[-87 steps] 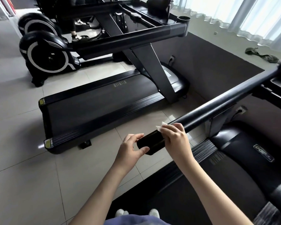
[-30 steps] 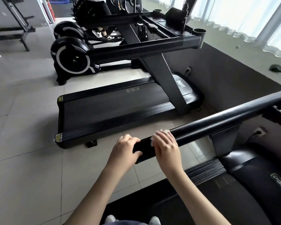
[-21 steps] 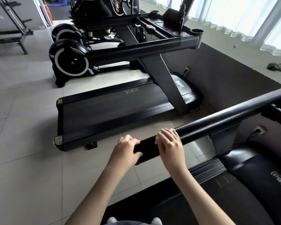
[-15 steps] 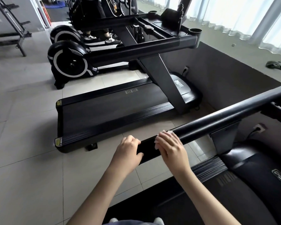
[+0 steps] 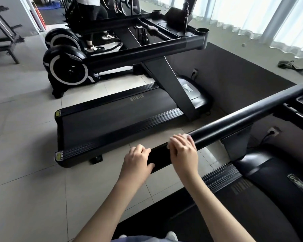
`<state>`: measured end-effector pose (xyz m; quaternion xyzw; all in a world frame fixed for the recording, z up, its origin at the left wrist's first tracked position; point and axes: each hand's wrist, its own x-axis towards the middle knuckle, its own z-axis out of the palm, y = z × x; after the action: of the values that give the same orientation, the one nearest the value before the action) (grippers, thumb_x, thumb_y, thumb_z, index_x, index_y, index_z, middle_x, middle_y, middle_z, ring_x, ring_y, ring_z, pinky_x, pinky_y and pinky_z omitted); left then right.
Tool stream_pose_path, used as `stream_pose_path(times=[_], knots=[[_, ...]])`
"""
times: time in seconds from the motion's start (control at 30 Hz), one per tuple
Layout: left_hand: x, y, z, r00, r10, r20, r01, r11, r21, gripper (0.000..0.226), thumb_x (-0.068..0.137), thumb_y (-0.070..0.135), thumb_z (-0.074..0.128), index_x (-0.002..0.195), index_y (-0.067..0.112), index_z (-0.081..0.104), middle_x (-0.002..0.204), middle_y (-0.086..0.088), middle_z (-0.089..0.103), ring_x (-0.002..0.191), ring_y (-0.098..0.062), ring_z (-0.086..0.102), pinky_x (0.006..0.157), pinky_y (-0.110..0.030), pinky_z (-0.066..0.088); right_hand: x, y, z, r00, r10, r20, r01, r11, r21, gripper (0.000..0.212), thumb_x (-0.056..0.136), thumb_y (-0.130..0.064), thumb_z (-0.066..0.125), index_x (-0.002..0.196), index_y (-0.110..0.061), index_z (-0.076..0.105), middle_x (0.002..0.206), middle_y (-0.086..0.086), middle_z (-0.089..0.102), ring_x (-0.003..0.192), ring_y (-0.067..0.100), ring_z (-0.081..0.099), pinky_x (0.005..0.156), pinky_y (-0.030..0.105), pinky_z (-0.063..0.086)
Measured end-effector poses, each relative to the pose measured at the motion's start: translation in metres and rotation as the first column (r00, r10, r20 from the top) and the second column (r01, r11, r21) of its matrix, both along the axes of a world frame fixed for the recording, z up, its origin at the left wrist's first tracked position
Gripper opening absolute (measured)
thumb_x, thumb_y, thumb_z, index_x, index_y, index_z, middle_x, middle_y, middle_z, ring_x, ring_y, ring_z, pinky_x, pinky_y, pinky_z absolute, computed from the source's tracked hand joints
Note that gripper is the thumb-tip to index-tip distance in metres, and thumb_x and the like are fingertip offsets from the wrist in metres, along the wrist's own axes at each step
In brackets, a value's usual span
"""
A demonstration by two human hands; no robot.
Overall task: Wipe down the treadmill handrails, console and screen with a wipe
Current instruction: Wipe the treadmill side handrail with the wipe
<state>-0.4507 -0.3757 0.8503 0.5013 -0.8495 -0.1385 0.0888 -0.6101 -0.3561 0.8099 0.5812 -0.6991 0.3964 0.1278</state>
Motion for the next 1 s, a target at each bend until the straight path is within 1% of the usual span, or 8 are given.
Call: stream_pose_path(times=[0.1, 0.27, 0.37, 0.47, 0.63, 0.8, 0.87, 1.0], knots=[[-0.002, 0.001, 0.001, 0.999, -0.004, 0.052, 0.005, 1.000, -0.022, 0.045, 0.093, 0.033, 0.055, 0.136, 0.021, 0.047, 0.127, 0.003, 0.047, 0.119, -0.017, 0.042, 0.095, -0.026, 0.035, 0.007, 0.005, -0.001, 0.973, 0.222, -0.059, -0.219, 0.975, 0.041, 0.016, 0.087, -0.014, 0.057, 0.078, -0.014, 0.069, 0.091, -0.003, 0.071, 0.088, 0.018, 0.066, 0.101, 0.030, 0.038], [-0.001, 0.000, 0.002, 0.999, -0.005, 0.032, 0.005, 1.000, -0.013, 0.048, 0.094, 0.034, 0.055, 0.139, 0.021, 0.045, 0.127, 0.003, 0.046, 0.120, -0.016, 0.041, 0.096, -0.024, 0.034, -0.021, -0.013, 0.009, 0.999, -0.044, -0.026, 0.048, 0.985, 0.166, 0.030, 0.085, -0.025, 0.045, 0.064, -0.021, 0.065, 0.075, -0.007, 0.069, 0.071, 0.018, 0.064, 0.098, 0.035, 0.038], [-0.001, 0.001, 0.002, 0.999, 0.002, 0.036, -0.001, 1.000, -0.006, 0.047, 0.093, 0.034, 0.056, 0.137, 0.020, 0.046, 0.127, 0.002, 0.047, 0.119, -0.017, 0.042, 0.096, -0.025, 0.034, 0.000, -0.014, 0.008, 0.998, 0.060, -0.004, -0.058, 0.982, 0.178, 0.030, 0.083, -0.022, 0.045, 0.062, -0.017, 0.064, 0.071, -0.002, 0.068, 0.067, 0.022, 0.063, 0.093, 0.031, 0.040], [-0.001, 0.001, 0.003, 0.999, 0.006, 0.031, -0.006, 1.000, 0.005, 0.046, 0.092, 0.033, 0.057, 0.136, 0.020, 0.048, 0.125, 0.002, 0.048, 0.118, -0.017, 0.042, 0.097, -0.025, 0.034, -0.001, 0.000, 0.004, 0.967, 0.253, -0.031, -0.248, 0.962, 0.115, 0.022, 0.085, -0.019, 0.052, 0.071, -0.017, 0.068, 0.087, -0.006, 0.071, 0.081, 0.015, 0.066, 0.095, 0.031, 0.043], [-0.002, 0.001, 0.004, 1.000, 0.020, 0.019, -0.021, 1.000, 0.017, 0.046, 0.093, 0.031, 0.056, 0.137, 0.019, 0.048, 0.125, 0.002, 0.047, 0.118, -0.017, 0.042, 0.098, -0.024, 0.034, -0.029, 0.000, -0.009, 1.000, -0.004, 0.019, 0.003, 0.999, 0.034, 0.026, 0.090, -0.018, 0.051, 0.095, -0.008, 0.074, 0.104, 0.006, 0.072, 0.103, 0.024, 0.066, 0.106, 0.036, 0.036], [-0.004, -0.001, 0.006, 0.998, 0.018, 0.065, -0.019, 0.999, 0.026, 0.042, 0.092, 0.031, 0.054, 0.133, 0.019, 0.048, 0.125, 0.002, 0.046, 0.118, -0.017, 0.042, 0.095, -0.026, 0.037, -0.005, 0.017, -0.029, 0.983, 0.182, -0.010, -0.182, 0.983, -0.001, 0.029, 0.090, -0.014, 0.052, 0.109, -0.004, 0.071, 0.121, 0.010, 0.066, 0.121, 0.024, 0.057, 0.108, 0.039, 0.037], [-0.005, -0.002, 0.007, 0.995, 0.013, 0.101, -0.017, 0.999, 0.034, 0.039, 0.093, 0.034, 0.052, 0.129, 0.019, 0.047, 0.124, 0.002, 0.045, 0.117, -0.017, 0.042, 0.093, -0.026, 0.038, -0.022, 0.017, -0.031, 0.994, 0.100, -0.036, -0.100, 0.995, -0.012, 0.030, 0.092, -0.016, 0.050, 0.111, -0.006, 0.071, 0.124, 0.009, 0.065, 0.123, 0.023, 0.056, 0.107, 0.042, 0.037], [-0.015, -0.002, 0.011, 0.992, 0.010, 0.125, -0.013, 1.000, 0.025, 0.042, 0.094, 0.044, 0.050, 0.126, 0.018, 0.045, 0.125, 0.000, 0.044, 0.117, -0.018, 0.042, 0.095, -0.028, 0.039, -0.022, 0.016, -0.028, 0.991, -0.072, 0.115, 0.077, 0.996, -0.039, 0.032, 0.095, -0.019, 0.049, 0.112, -0.005, 0.071, 0.127, 0.011, 0.062, 0.127, 0.027, 0.052, 0.113, 0.040, 0.030]])
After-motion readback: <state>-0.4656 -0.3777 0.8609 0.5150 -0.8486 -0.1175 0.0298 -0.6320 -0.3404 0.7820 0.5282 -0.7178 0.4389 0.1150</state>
